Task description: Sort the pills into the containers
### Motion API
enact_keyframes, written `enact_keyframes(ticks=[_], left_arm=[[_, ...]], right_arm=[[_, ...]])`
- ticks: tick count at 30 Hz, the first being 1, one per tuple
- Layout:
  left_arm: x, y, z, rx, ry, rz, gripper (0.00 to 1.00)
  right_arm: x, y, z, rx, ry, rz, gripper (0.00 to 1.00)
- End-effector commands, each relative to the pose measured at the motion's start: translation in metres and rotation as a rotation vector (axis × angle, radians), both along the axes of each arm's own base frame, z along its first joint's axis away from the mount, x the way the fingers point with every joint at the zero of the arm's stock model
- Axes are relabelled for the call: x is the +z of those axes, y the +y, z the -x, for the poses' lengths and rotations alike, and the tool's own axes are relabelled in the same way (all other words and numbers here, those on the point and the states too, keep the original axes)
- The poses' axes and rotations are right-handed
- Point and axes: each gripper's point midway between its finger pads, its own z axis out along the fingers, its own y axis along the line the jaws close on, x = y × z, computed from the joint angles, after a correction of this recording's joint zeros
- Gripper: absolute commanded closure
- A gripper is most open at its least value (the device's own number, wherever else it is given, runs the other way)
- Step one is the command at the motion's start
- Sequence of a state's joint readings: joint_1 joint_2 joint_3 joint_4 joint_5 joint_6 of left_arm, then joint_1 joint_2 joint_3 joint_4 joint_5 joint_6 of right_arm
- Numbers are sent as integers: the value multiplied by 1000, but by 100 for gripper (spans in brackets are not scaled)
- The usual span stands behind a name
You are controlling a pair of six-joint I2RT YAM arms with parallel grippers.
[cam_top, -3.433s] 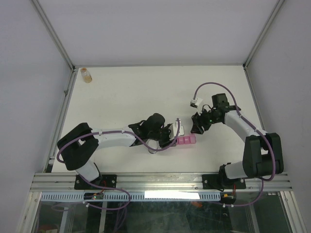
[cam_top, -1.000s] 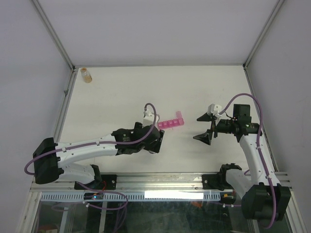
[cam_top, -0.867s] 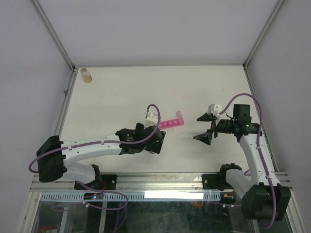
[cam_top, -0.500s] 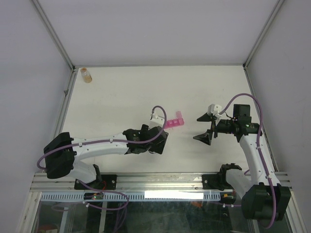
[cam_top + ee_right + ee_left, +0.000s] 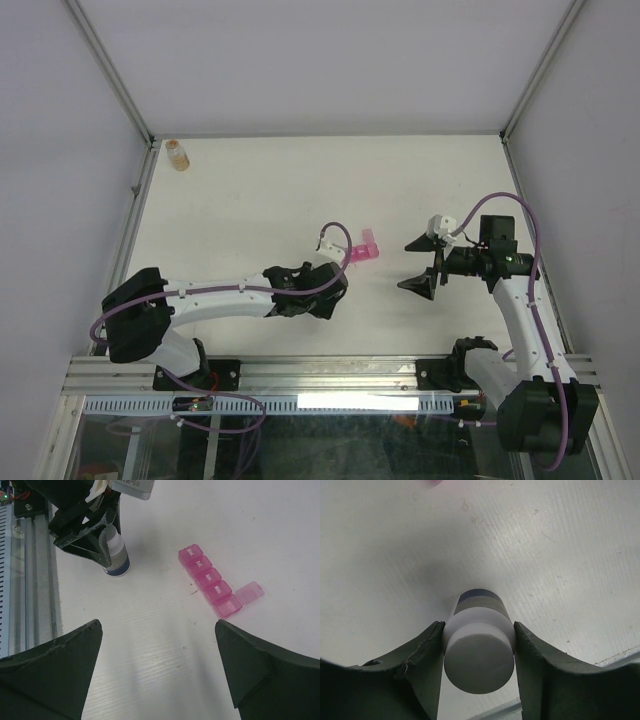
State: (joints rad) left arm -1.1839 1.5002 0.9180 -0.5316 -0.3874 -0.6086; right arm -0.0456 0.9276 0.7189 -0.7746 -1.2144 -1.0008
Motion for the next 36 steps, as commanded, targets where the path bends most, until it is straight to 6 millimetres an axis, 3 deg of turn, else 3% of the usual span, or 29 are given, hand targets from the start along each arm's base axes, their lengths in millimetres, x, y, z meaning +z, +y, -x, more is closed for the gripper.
enact_keyframes(ticks=[1,5,11,16,19,26,36], left_arm=[[38,-25,-10,-12,-53,116,93],[88,-47,-11,-83,-87,337,100],[159,-65,-15,-209,-31,861,100],[187,-71,-27,-161,-60,981,100],[195,-75,-34,-111,-47,1022,100],[187,-85,-53,63,33,1040,100],[189,-111,-51,70,82,1053,100]], right_arm=[[19,4,2,37,-55,-40,1],[25,8,10,79,-66,-78,1],[46,23,26,190,-148,-172,1],[60,33,14,221,-177,-129,1],[67,37,1,209,-201,-97,1],[66,44,-13,185,-217,-64,4],[31,67,-20,160,-177,-1,15]])
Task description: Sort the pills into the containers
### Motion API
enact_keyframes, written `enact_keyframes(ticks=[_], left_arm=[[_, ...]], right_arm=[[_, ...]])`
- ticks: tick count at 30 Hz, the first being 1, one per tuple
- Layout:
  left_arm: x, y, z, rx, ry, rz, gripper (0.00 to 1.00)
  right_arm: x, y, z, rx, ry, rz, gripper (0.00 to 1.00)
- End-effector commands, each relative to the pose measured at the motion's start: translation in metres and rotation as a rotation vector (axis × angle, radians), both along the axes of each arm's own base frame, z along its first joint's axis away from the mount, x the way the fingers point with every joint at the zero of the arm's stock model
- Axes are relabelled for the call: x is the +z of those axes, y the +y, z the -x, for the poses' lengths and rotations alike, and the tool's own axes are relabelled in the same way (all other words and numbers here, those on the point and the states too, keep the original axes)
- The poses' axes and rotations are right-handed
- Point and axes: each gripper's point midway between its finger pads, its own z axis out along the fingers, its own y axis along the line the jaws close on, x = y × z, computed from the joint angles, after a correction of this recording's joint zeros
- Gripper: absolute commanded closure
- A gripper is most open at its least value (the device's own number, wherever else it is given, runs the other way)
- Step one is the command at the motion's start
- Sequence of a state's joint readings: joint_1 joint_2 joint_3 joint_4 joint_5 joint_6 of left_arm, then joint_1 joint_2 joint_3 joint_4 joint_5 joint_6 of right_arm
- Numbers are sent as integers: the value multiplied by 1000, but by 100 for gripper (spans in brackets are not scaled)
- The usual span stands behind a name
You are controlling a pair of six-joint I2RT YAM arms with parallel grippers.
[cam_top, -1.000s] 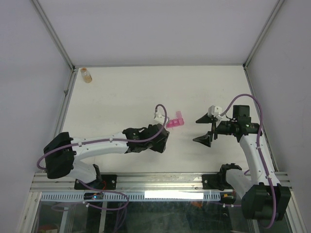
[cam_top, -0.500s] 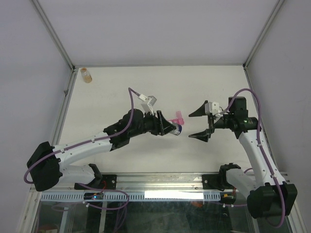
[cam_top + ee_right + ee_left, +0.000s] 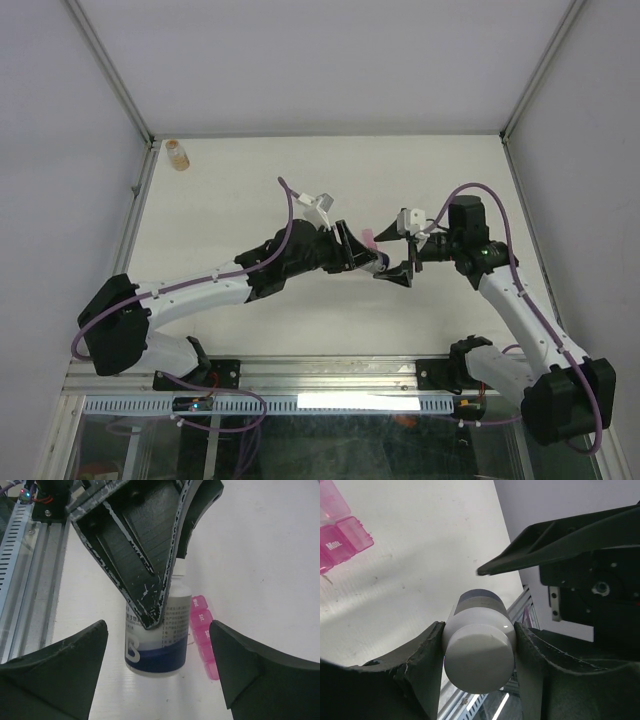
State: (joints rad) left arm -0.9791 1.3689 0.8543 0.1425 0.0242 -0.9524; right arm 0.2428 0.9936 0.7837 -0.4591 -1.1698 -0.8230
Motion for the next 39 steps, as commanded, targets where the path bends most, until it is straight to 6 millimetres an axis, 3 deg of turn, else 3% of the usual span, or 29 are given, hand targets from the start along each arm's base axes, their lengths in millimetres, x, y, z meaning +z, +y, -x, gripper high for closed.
enact_keyframes(ticks=[1,6,13,15,18,21,24,27,29,34,39], left_arm=[[42,-19,-4,10,-25,118,100],[45,-22,-4,11,-22,135,100],[50,-27,-2,-3,-24,159,100],[52,-26,-1,-4,-25,171,100],[55,-27,1,-14,-31,185,98],[54,-28,2,-24,-25,185,98],[54,-29,3,-29,-25,187,97],[53,-29,3,-31,-27,187,94],[55,-28,4,-31,-30,190,84],[57,-23,7,-38,-47,194,49],[67,-2,15,-24,-116,221,3]], right_arm=[[-6,8,-17,-68,-35,33,16],[-16,11,-19,-90,-49,61,26],[-20,15,-11,-56,-36,64,51],[-21,16,-7,-39,-26,59,50],[-21,16,-5,-33,-20,55,36],[-21,16,-7,-41,-22,58,32],[-22,16,-7,-41,-16,59,33],[-20,17,-5,-31,-12,54,45],[-19,17,-3,-24,-6,50,58],[-14,18,6,13,17,27,87],[-12,14,15,45,49,0,100]])
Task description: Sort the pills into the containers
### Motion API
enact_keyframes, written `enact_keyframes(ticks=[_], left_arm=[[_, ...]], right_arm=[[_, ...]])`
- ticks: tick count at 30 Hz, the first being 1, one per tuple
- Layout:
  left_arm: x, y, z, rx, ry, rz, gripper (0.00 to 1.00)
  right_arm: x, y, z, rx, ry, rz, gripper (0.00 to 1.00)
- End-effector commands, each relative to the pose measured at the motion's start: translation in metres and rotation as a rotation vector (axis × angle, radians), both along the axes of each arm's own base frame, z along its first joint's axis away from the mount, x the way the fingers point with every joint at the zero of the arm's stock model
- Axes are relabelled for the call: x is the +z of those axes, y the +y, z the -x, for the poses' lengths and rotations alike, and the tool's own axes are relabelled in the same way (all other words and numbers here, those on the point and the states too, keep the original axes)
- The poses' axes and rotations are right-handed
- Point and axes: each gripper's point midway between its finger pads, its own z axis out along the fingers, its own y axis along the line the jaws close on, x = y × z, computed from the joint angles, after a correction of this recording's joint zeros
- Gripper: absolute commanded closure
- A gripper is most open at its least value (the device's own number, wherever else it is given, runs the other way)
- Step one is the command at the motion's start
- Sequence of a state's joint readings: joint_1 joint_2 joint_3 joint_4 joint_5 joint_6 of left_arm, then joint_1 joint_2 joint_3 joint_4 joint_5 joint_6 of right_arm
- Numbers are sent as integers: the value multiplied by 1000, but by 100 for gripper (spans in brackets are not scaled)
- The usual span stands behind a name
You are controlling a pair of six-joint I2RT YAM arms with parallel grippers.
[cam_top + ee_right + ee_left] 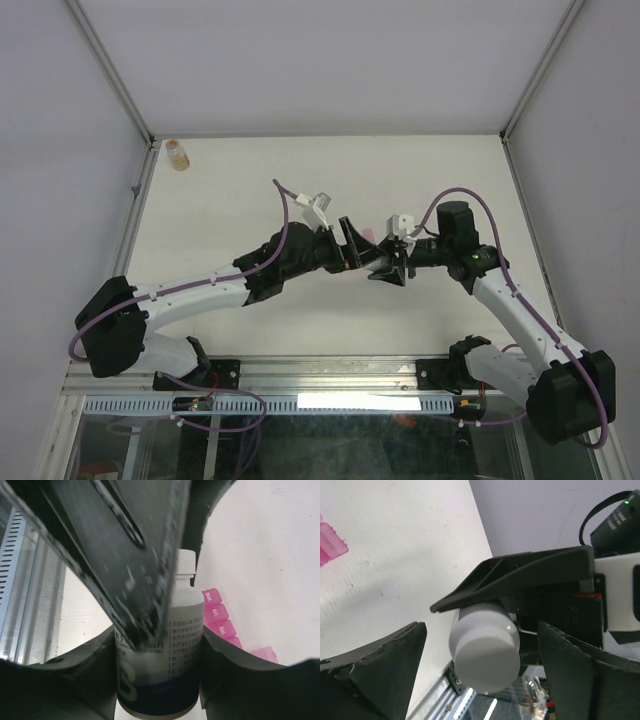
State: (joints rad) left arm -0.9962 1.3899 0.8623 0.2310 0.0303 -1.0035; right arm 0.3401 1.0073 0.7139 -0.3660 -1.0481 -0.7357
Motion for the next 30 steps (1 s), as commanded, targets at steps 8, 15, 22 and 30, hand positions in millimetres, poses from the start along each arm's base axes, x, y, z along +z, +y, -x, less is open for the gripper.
enact_keyframes(ticks=[8,15,22,30], left_arm=[[64,58,33,-12,-376,149,1],[73,91,65,-90,-713,176,1],[74,103,80,-114,-944,204,1],[75,94,95,-234,-1104,177,1]], right_arm=[[24,-4,23,122,27,-104,100],[34,-12,30,133,71,-144,100],[35,-16,30,123,92,-157,100],[32,-17,33,134,108,-179,100]])
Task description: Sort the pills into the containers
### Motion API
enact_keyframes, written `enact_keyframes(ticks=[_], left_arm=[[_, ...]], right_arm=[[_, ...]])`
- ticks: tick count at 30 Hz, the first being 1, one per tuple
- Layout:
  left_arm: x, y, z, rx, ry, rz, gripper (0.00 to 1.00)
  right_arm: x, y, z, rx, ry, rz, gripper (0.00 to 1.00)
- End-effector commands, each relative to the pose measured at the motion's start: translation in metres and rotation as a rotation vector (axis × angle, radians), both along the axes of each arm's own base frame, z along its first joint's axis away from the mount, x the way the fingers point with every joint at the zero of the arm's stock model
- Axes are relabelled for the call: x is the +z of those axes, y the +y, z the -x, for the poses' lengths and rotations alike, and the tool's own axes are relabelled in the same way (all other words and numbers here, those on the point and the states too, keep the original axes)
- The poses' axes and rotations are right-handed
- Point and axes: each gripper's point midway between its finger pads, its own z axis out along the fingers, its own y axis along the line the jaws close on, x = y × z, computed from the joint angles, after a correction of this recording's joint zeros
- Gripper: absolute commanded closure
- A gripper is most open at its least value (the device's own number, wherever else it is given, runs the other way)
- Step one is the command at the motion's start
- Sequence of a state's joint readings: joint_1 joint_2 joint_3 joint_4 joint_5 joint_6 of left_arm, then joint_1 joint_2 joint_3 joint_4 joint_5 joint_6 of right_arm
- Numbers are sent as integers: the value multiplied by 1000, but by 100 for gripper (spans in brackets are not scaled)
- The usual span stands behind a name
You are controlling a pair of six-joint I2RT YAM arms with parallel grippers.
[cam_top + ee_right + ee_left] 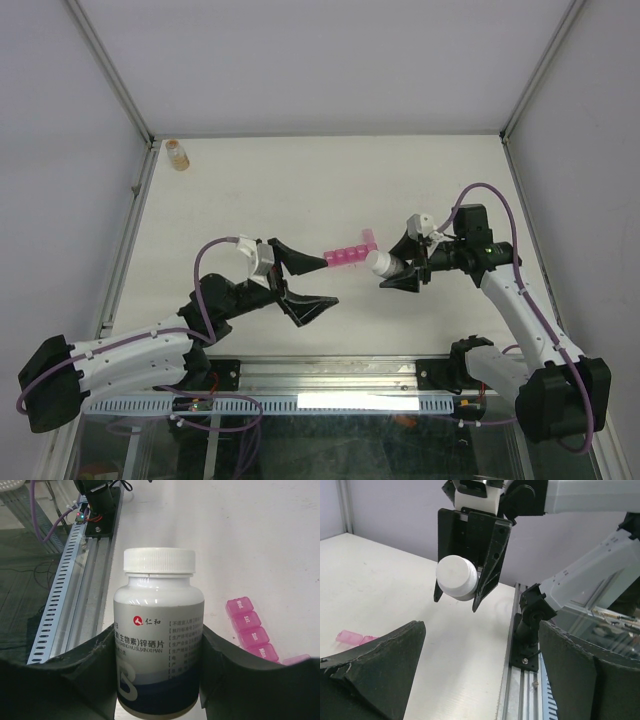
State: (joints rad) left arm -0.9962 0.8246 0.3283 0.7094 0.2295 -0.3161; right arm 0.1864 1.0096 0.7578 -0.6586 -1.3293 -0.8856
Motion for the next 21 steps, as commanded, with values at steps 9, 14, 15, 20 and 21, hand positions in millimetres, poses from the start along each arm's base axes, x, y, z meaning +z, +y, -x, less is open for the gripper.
enact_keyframes(ticks=[9,14,15,20,21], left_arm=[[25,-9,16,-82,-233,15,1],[25,-11,18,-99,-240,11,1],[26,-11,18,-101,-241,14,1],[24,-11,20,-108,-239,14,1],[25,-11,20,-110,-238,15,1]], right_arm=[[12,3,5,49,-32,-66,100],[13,3,6,49,-28,-68,100],[13,3,7,49,-26,-68,100],[10,2,8,43,-4,-62,100],[10,2,7,41,-9,-60,100]])
